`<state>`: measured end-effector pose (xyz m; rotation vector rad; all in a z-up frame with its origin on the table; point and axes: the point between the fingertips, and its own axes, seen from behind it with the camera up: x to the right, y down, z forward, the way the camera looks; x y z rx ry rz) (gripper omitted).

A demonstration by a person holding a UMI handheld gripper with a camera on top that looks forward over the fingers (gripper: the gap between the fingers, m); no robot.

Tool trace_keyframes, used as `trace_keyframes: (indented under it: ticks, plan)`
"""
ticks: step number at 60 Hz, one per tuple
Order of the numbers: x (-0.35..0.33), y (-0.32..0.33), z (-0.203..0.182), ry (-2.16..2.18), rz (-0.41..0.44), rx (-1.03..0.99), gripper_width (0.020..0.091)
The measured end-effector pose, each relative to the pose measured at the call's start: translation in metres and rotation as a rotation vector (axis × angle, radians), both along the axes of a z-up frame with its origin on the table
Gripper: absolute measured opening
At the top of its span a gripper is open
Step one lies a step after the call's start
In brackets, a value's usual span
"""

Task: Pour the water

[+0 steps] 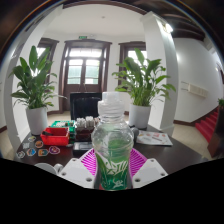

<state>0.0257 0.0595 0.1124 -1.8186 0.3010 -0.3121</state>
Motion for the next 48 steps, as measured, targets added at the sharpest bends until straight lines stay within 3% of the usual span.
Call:
trace_keyframes:
  ticks: [11, 21, 26, 27, 29, 39, 48]
  plan:
    - [0.004, -0.003, -0.009, 0.087, 0.009, 0.07, 0.0404]
    - [0.003, -0.002, -0.011, 0.122, 0.013, 0.074, 0.0547]
    - [0.0, -0.009, -0.025, 0.145, 0.019, 0.017, 0.0772]
    - [-0.001, -0.012, -0.025, 0.144, 0.018, 0.012, 0.078]
    - [-0.001, -0.018, -0.024, 0.142, 0.013, 0.01, 0.087]
    - [-0.015, -0.063, -0.018, 0.155, 0.044, -0.015, 0.0859]
    - [-0.028, -0.112, 0.014, 0.136, 0.084, -0.021, 0.0857]
